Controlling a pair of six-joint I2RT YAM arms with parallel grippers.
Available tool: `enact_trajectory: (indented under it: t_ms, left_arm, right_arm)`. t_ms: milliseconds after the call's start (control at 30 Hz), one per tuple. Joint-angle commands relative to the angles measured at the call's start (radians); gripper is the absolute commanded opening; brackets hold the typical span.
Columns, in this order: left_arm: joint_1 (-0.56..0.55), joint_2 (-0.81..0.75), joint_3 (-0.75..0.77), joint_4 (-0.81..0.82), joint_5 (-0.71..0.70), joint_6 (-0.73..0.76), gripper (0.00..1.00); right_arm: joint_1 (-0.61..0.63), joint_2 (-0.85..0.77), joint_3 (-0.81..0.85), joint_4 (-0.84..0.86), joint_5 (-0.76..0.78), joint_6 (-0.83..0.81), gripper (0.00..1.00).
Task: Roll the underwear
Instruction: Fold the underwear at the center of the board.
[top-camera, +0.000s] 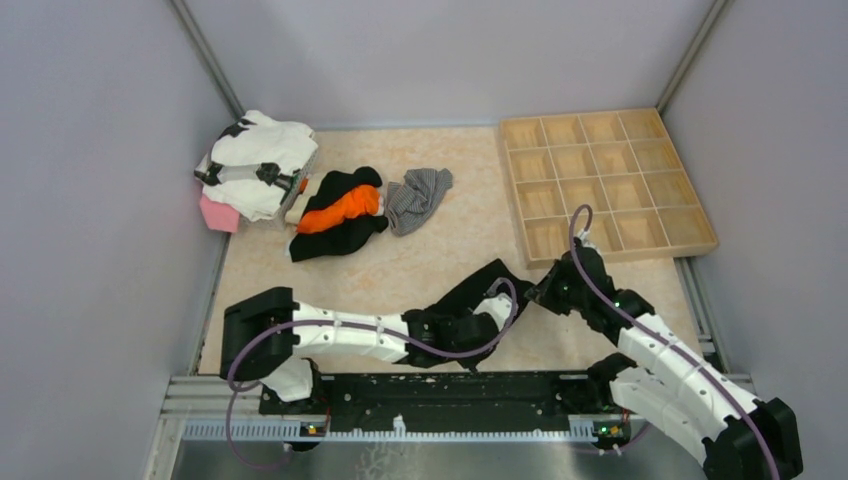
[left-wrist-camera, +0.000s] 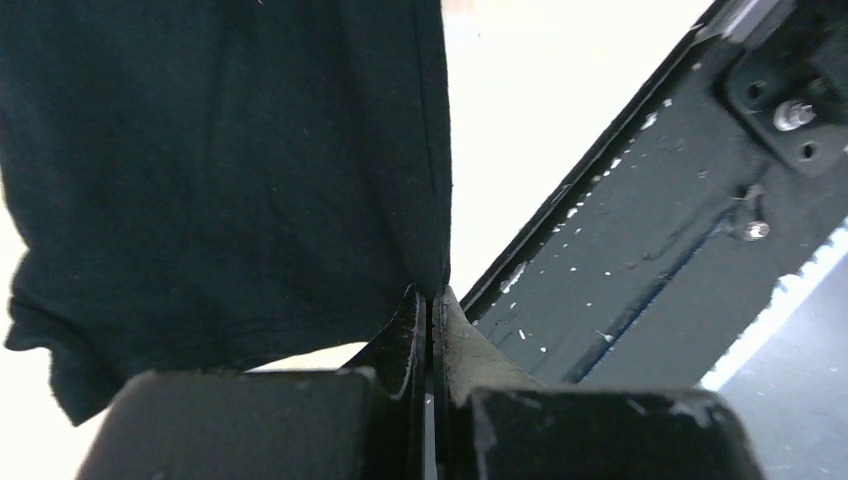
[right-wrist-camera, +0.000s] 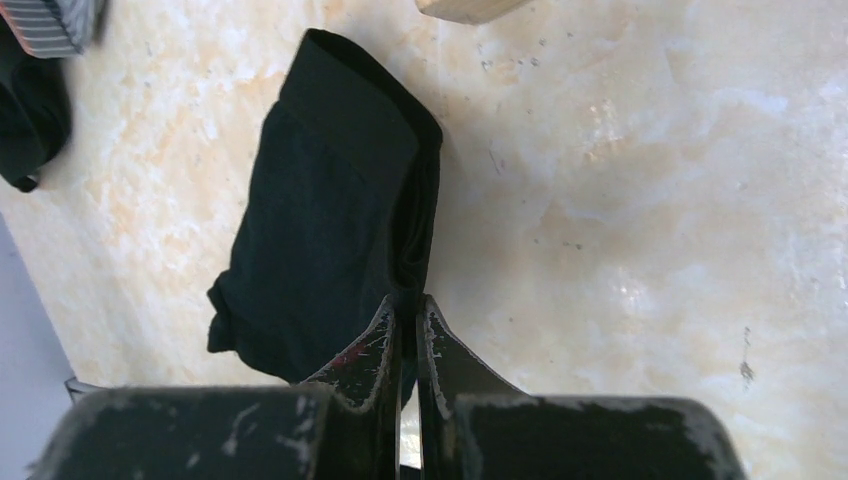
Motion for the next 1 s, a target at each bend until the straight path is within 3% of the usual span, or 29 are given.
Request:
enact_trajectory:
  t_ms: [0, 300, 967]
  left_arm:
    - [0.041, -0.103, -0.031, 0.009, 0.051, 0.005, 0.00]
    - [0.169, -0.212, -0.110, 0.040, 0.121, 0.052, 0.00]
    - [0.332, -0.221, -0.209, 0.151, 0.191, 0.091, 0.00]
  right_arm:
    - [-0.010, 0.008, 0.070, -0.047, 0.023, -0.046, 0.00]
    - [-0.009, 0.150, 0.203, -0.030, -0.044, -0.107, 0.00]
    - [-0.009, 0.552, 0.403, 0.083, -0.019, -0.205, 0.00]
